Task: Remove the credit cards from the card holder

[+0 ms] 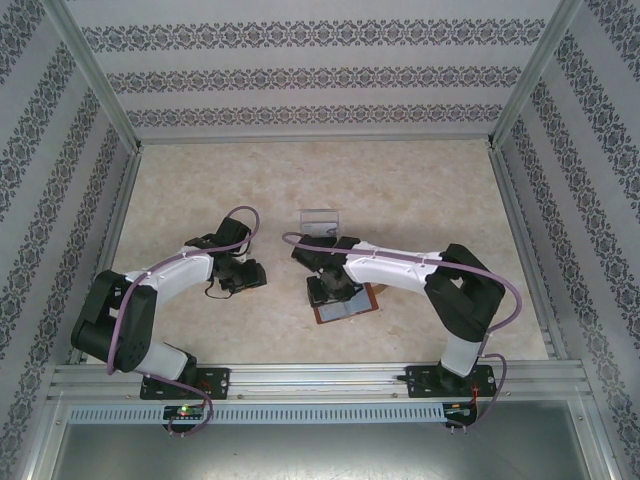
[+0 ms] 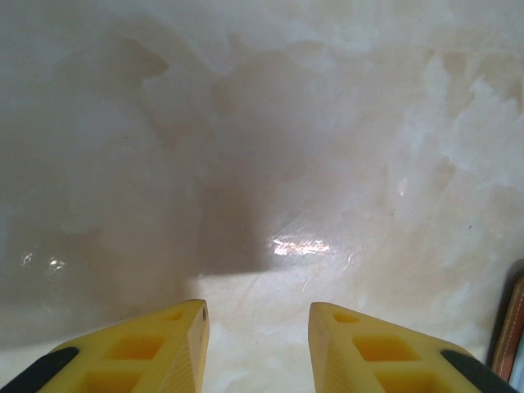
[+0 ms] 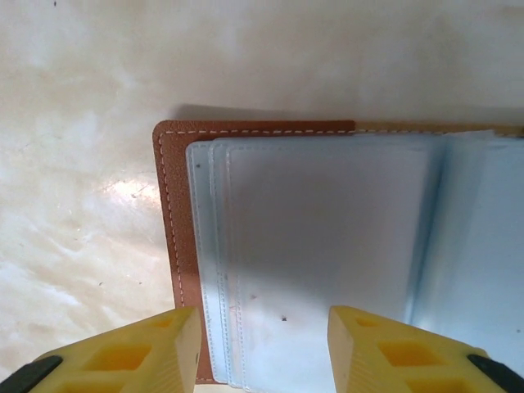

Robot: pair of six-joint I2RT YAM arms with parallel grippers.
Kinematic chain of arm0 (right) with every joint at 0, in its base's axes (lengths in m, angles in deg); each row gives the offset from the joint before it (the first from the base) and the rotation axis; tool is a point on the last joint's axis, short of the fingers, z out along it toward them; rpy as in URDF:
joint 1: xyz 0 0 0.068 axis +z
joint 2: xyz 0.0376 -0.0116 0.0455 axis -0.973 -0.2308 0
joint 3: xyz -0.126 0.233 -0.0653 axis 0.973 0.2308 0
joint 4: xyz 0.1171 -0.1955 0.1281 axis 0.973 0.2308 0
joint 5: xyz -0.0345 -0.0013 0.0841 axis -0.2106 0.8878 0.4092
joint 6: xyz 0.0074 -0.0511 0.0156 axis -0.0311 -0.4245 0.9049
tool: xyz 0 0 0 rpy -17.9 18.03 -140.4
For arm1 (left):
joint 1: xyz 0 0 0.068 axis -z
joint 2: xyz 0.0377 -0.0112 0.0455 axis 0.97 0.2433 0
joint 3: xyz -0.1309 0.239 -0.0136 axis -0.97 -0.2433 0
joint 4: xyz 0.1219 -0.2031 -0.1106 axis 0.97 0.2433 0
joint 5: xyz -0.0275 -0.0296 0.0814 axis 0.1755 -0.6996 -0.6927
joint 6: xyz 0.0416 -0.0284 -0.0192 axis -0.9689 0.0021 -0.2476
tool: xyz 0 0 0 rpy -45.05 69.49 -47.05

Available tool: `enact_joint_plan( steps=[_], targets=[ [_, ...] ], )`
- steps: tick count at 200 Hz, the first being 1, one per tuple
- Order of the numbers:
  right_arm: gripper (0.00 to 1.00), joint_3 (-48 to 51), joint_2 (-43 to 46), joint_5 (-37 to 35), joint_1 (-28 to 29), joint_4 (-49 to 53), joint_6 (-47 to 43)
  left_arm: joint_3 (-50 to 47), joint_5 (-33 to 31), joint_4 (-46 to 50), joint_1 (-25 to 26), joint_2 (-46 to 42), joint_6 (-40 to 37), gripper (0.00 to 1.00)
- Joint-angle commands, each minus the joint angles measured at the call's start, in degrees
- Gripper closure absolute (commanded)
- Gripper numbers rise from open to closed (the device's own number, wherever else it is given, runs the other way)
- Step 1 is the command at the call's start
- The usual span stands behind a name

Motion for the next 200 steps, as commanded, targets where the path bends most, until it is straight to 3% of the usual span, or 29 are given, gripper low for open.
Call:
enact_joint_plan(
  steps=[1,57,83,147,200],
  targets=[
    [0.56,-2.82,-1.91,-5.57,1.44,5.66,-1.11,1.18,0.59,-0.83,0.66,0.69,-0.45,0.62],
    [0.59,-4.23,-2.75,-8.03,2.36,7.49,-0.71,1.42,0.86,-0.87,0.64,0.99,-0.78,0.62],
    [0.57,-0.10,0.68,-2.90,0.42,1.73,-1.48,2.60,0.93,-0.05,1.94,1.26,-1.21,0.63],
    [0.52,14.05,12.42,7.14,-10.14,-9.54,-1.77,5.43,2.90,-4.69,13.83,5.43,5.38,0.62],
    [0.54,22.00,12.60,15.69,-13.99,-18.21,0.84,6.50,5.87,-11.01,19.99,10.01,10.74,0.62]
  ],
)
